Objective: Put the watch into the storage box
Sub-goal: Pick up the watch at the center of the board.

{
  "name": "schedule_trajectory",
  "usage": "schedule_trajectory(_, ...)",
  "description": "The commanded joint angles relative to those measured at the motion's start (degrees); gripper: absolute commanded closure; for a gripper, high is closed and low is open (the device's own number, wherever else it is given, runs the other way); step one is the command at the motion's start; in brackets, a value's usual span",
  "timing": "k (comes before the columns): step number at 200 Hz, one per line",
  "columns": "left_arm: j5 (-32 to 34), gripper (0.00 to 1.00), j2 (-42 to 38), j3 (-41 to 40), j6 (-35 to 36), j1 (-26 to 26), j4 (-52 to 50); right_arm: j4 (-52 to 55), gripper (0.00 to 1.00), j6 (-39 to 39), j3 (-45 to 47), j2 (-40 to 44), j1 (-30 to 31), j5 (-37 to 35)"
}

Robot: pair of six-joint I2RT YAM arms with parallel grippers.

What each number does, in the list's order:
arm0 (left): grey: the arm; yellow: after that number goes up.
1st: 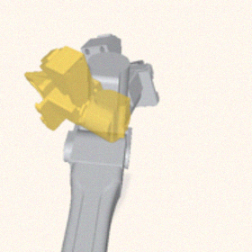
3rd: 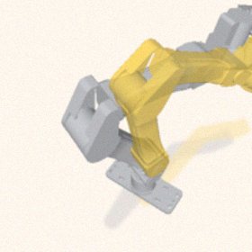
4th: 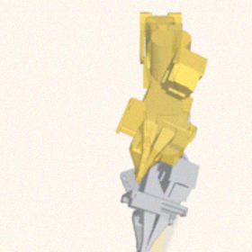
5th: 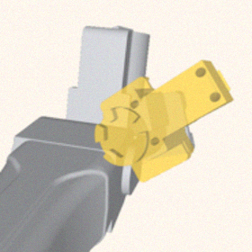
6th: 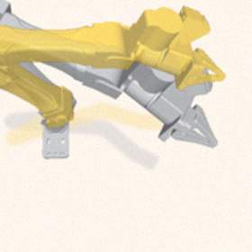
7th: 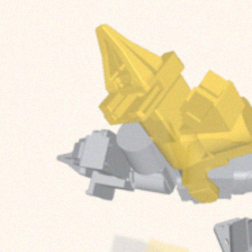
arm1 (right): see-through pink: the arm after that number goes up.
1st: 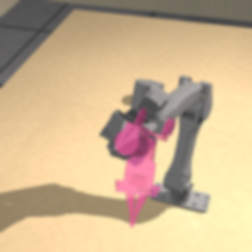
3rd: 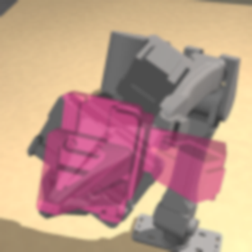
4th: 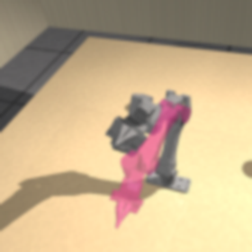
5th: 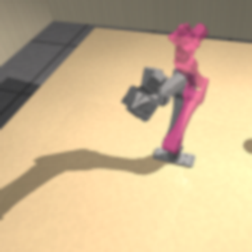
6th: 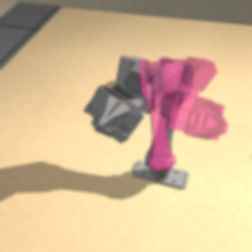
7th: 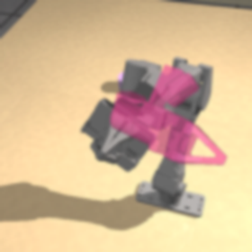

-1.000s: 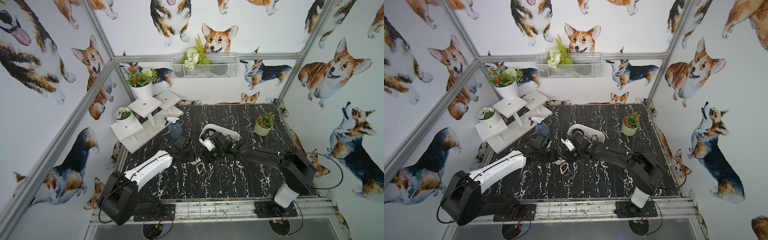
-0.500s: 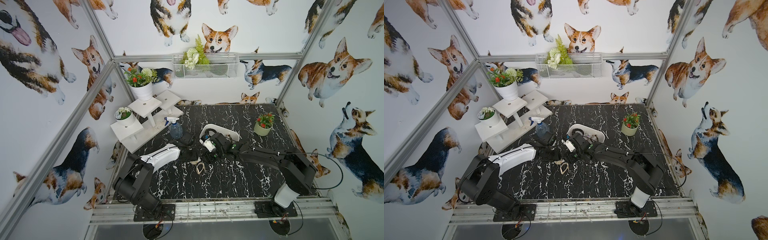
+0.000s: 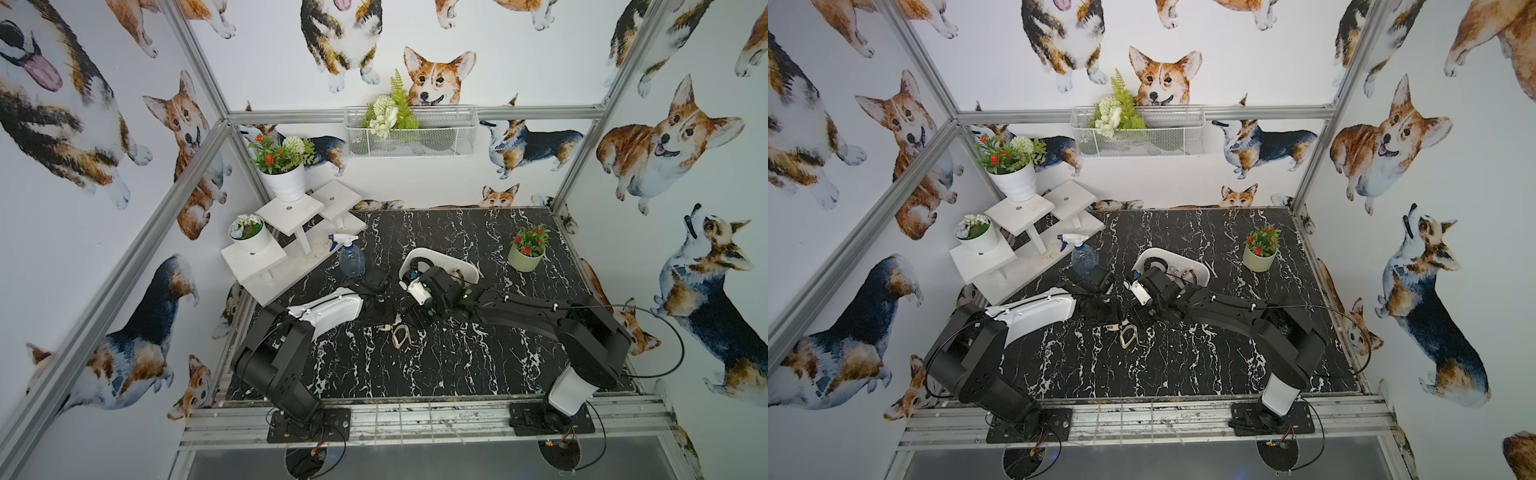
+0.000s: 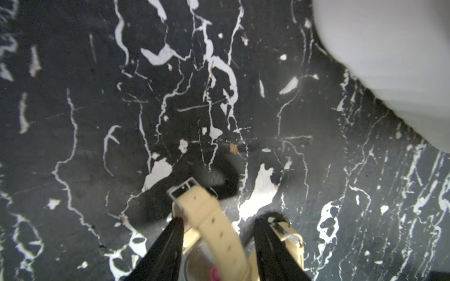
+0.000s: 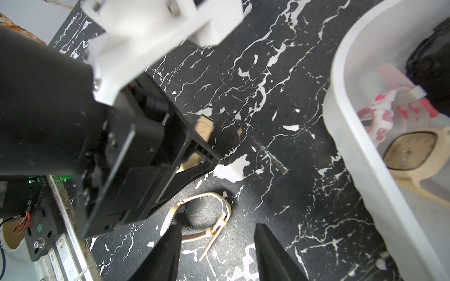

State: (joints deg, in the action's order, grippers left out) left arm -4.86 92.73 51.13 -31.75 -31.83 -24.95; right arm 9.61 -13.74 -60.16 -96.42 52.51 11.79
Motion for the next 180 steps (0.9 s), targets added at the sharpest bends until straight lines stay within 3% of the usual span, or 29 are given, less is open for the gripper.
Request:
schedule_trajectory(1,0.13,0.51,1.05,-0.3,-0.07,0.09,1.04,-1.24,0.46,-0.41,0.18,-0.27,0.14,-0.37)
schedule_trajectory(24,0.14,0.56,1.64,-0.42,-0.05,0.1,1.39,-1.29,0.46,-0.42,0.26,-0.26,0.14,-0.45)
schedule_trajectory(66,0.38,0.75,0.11,-0.56,-0.02,0.05,0.83,-1.12,0.46,-0.33,0.0,-0.25,0.14,-0.54)
schedule_trajectory(92,0.97,1.0,-1.57,-0.28,0.04,0.05,-0.44,-0.99,0.46,-0.44,-0.28,-0.37,0.14,-0.38)
schedule_trajectory(180,4.19,1.0,-7.61,2.79,0.7,0.06,-2.36,-1.53,0.46,0.24,0.91,1.79,0.14,-2.61)
